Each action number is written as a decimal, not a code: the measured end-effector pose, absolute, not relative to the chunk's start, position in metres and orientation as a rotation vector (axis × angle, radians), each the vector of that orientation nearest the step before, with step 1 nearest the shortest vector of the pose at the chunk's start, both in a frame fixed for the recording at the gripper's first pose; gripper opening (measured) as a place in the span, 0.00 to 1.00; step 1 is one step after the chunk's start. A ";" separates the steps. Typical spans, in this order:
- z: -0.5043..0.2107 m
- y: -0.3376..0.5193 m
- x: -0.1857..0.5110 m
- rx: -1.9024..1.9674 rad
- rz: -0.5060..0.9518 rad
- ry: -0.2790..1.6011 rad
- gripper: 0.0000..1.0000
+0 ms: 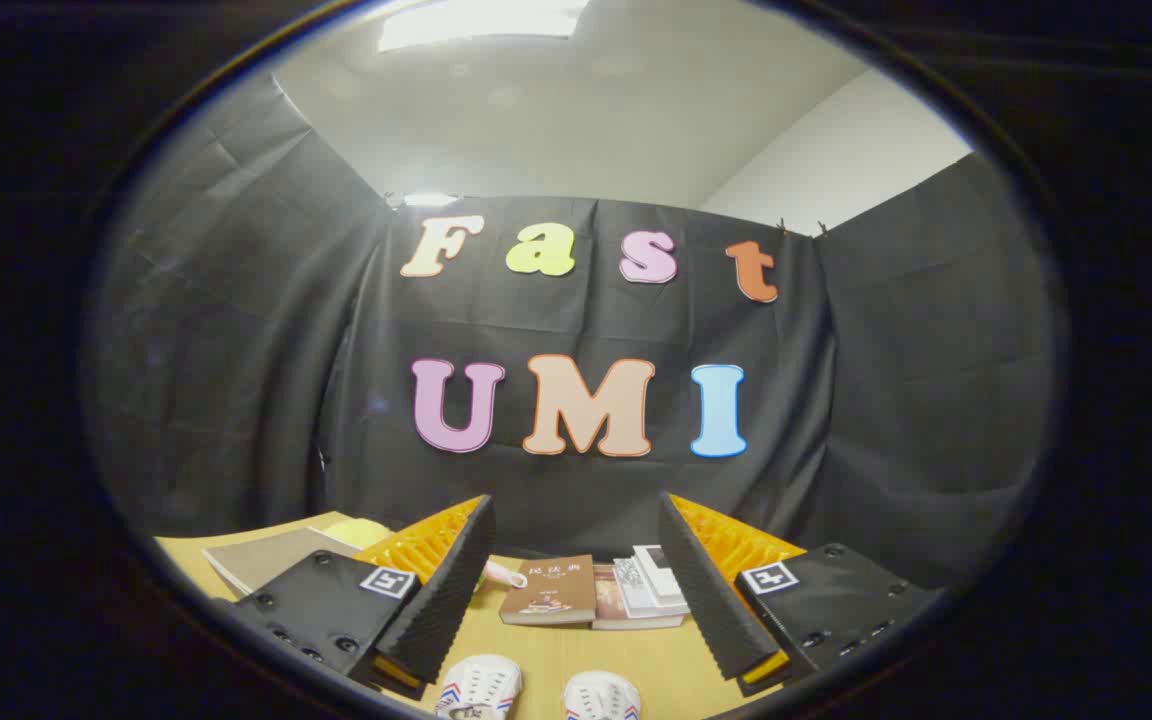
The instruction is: Open the storage box then place both shoes into the box .Put the left shoe in first, then the right shoe, with the right side of both shoes facing outward in a uniform manner.
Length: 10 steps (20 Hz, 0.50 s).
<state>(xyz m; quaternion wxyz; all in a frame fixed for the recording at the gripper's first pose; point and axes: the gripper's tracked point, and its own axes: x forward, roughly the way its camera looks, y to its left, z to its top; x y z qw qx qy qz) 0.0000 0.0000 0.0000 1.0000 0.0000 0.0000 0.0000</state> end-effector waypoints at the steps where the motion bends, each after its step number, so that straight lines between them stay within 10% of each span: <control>1: 0.001 0.000 0.001 -0.001 0.000 -0.001 1.00; 10: 0.000 -0.002 0.004 -0.005 -0.007 -0.002 1.00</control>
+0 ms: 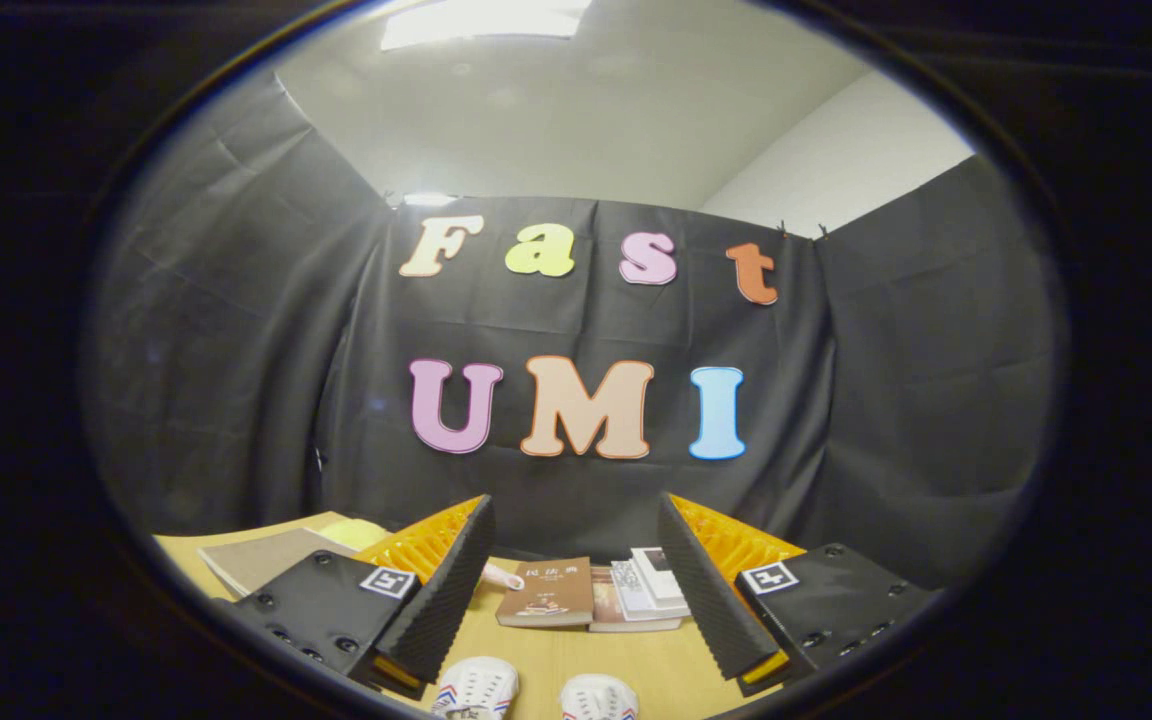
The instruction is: Open the storage box then place both shoes into the box .Put the left shoe in first, then the right shoe, with the right side of both shoes facing outward in a uniform manner.
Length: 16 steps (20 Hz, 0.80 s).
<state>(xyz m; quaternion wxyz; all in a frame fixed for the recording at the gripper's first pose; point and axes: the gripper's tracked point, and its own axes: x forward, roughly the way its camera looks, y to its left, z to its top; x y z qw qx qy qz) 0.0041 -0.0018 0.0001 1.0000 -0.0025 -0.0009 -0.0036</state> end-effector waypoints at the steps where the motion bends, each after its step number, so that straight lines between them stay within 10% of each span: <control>1: 0.001 -0.002 0.005 -0.006 -0.008 -0.002 1.00; 16: -0.015 0.030 0.009 0.087 0.100 0.011 1.00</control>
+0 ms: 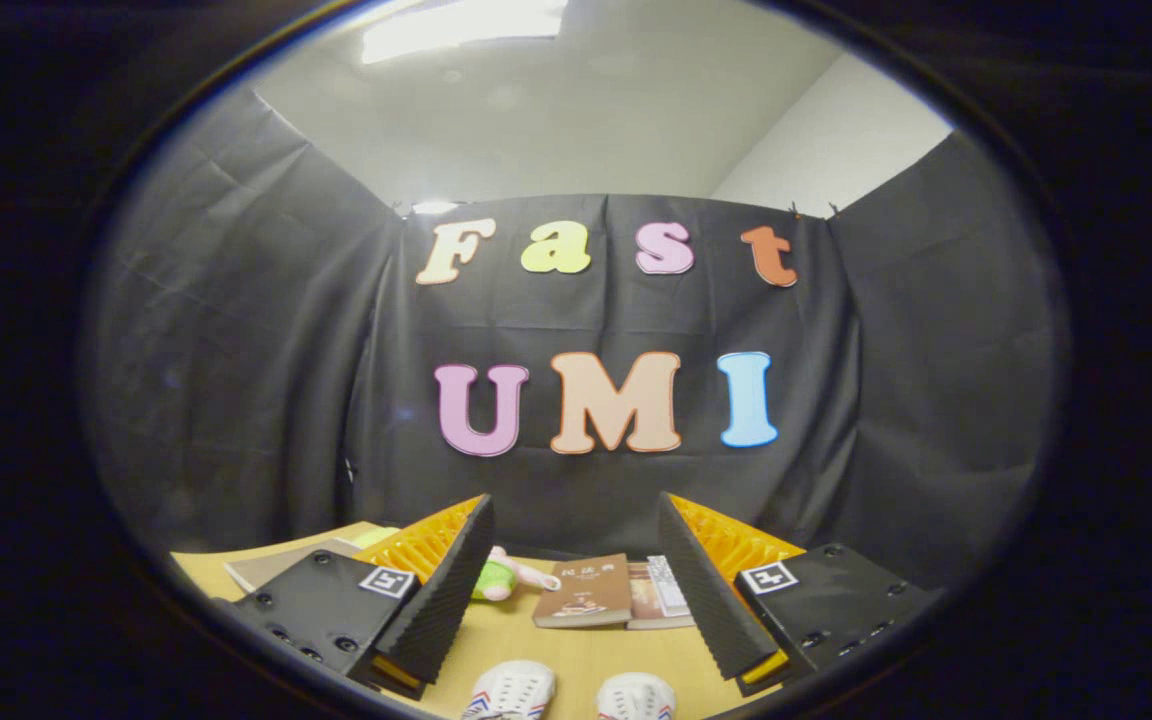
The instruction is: Open the storage box then place both shoes into the box .Put the left shoe in first, then the right shoe, with the right side of both shoes facing outward in a uniform manner.
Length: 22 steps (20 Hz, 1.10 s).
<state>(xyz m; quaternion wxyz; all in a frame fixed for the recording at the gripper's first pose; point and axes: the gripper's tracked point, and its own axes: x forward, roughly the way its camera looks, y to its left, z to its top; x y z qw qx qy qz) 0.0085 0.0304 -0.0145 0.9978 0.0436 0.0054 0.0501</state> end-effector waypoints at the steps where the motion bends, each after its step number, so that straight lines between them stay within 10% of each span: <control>1: -0.020 0.036 0.009 0.099 0.121 0.023 1.00; 22: -0.181 0.129 -0.009 0.829 0.386 0.586 1.00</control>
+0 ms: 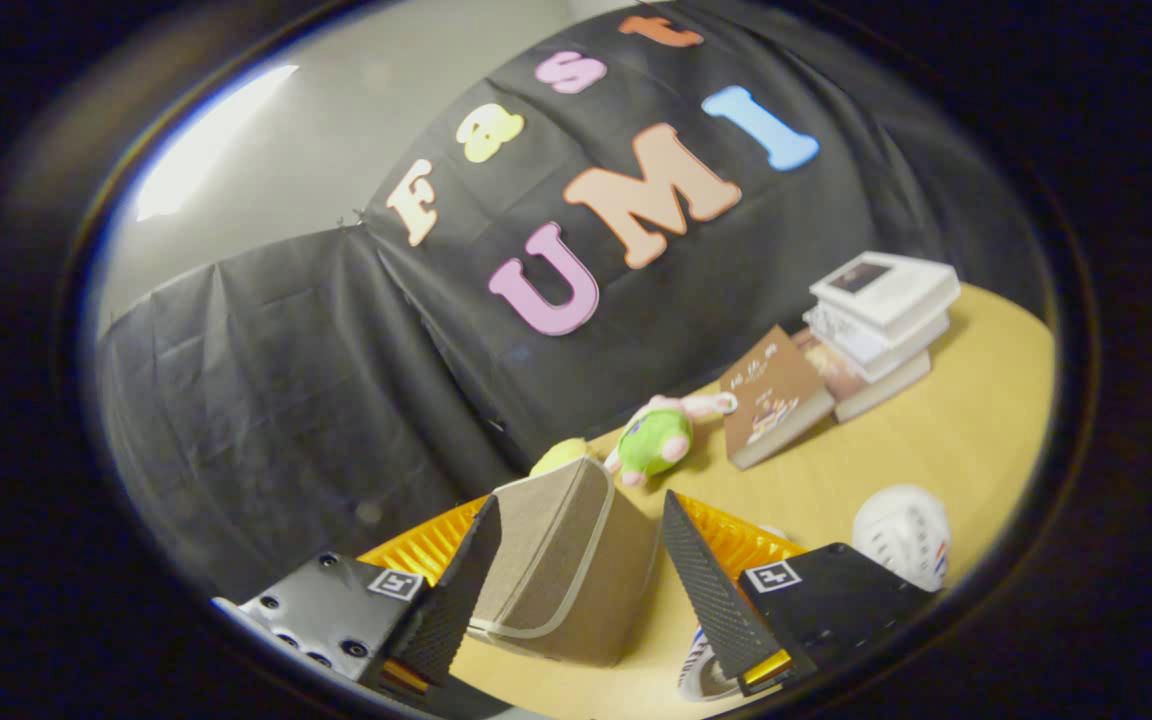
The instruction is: Open the storage box then place both shoes into the box .Put the left shoe in first, then the right shoe, with the right side of both shoes facing outward in a uniform manner.
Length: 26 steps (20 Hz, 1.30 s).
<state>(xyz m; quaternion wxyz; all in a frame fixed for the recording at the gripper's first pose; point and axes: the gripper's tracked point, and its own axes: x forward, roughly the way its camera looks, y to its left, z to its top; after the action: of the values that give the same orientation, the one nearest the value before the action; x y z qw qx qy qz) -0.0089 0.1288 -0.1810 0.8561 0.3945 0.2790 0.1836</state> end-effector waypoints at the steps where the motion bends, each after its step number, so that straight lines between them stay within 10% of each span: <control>1: -0.190 0.135 -0.009 0.893 0.399 0.637 1.00; 26: -0.251 0.230 -0.048 1.576 0.532 1.141 0.99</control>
<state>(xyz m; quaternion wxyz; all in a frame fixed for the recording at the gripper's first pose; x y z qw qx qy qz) -0.0477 0.2304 -0.2512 0.5329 0.6611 0.4787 0.2231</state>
